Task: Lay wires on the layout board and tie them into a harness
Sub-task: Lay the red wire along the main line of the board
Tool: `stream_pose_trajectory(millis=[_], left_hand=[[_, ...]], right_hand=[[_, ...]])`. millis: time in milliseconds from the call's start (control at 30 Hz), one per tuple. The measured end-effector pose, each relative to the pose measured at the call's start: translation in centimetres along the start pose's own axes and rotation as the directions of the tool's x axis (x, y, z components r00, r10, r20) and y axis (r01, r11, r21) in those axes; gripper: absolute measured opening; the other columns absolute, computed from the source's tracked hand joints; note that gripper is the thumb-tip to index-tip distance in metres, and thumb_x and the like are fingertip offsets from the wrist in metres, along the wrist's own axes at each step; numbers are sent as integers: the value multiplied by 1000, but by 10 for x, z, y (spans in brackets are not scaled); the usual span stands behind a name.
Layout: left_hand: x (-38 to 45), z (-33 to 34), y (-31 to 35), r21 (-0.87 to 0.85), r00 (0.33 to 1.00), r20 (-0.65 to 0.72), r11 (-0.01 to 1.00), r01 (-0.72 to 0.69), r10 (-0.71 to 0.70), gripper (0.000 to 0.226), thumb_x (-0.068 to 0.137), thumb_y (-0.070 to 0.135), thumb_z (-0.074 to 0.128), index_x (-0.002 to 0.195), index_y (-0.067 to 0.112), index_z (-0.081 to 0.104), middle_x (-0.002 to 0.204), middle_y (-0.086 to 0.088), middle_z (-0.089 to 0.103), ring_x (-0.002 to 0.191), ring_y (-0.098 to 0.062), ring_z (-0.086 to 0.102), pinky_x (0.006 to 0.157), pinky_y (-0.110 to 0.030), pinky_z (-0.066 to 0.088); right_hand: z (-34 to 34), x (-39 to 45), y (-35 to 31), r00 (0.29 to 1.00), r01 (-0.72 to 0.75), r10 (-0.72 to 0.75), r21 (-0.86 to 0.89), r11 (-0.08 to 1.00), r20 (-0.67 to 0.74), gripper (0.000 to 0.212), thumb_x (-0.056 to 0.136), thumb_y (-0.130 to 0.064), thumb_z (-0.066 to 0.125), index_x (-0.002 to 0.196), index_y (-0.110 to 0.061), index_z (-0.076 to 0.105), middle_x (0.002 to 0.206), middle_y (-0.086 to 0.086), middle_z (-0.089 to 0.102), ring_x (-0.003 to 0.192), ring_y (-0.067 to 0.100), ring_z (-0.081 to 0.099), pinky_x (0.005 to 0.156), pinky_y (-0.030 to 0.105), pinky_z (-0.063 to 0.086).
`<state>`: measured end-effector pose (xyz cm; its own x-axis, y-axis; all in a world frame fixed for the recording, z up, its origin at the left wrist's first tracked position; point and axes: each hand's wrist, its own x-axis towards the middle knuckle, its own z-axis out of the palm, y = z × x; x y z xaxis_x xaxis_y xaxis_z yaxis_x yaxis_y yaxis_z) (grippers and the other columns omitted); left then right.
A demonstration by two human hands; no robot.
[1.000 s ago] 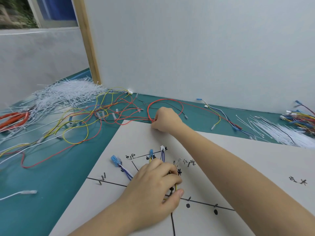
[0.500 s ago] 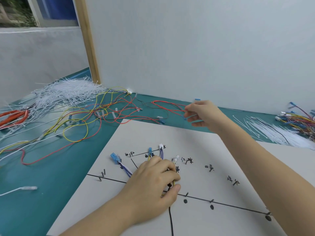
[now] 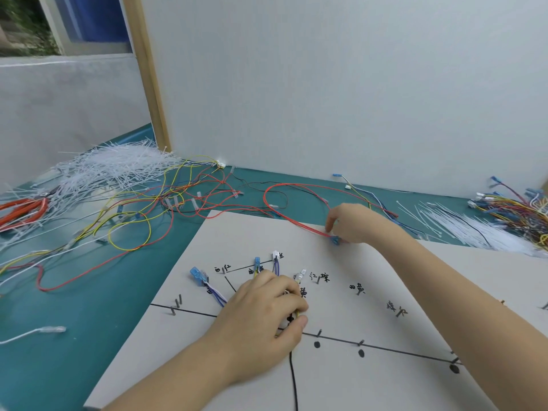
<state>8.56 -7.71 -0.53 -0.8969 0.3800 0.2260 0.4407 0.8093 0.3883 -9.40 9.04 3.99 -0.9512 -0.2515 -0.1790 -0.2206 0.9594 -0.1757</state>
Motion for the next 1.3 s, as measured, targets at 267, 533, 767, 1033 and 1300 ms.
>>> stream_pose_trajectory(millis=[267, 533, 767, 1033, 1300], left_hand=[[1, 0, -1, 0, 1000, -1, 1000, 1, -1, 59, 81, 52, 18, 108, 27, 63, 111, 18, 51, 108, -5, 38, 95, -23, 31], [1, 0, 1, 9, 1000, 0, 1000, 3, -3, 61, 80, 53, 15, 109, 28, 62, 112, 19, 50, 109, -4, 37, 95, -22, 30], [1, 0, 0, 14, 1000, -3, 1000, -4, 4, 63, 79, 54, 14, 108, 28, 63, 112, 19, 49, 108, -4, 37, 95, -22, 30], [0, 1, -1, 13, 1000, -23, 1000, -21, 21, 61, 80, 53, 15, 108, 26, 63, 111, 18, 51, 108, -6, 39, 95, -24, 32], [20, -10, 7, -96, 994, -103, 995, 29, -39, 48, 86, 44, 31, 116, 23, 63, 118, 10, 54, 112, -9, 41, 95, -11, 25]], right_hand=[[2, -5, -3, 997, 57, -57, 15, 998, -46, 11, 71, -8, 60, 70, -14, 69, 66, 2, 61, 62, 17, 52, 48, 18, 36], [1, -8, -8, 999, -45, 48, 124, 991, -22, 18, 71, -13, 55, 54, -9, 53, 43, 2, 49, 43, 17, 43, 43, 15, 29], [1, -16, 4, 992, 66, -24, 357, 932, -121, 21, 74, -3, 62, 59, -19, 59, 56, -7, 55, 54, 9, 49, 50, 18, 37], [1, -13, 0, 978, 77, -12, 306, 949, -209, 32, 84, -1, 39, 78, -20, 64, 72, 1, 58, 74, 24, 59, 73, 31, 49], [-5, -28, 1, 968, 149, 110, 867, 475, -227, 30, 90, -2, 40, 83, -14, 66, 65, 2, 55, 55, 12, 51, 54, 22, 48]])
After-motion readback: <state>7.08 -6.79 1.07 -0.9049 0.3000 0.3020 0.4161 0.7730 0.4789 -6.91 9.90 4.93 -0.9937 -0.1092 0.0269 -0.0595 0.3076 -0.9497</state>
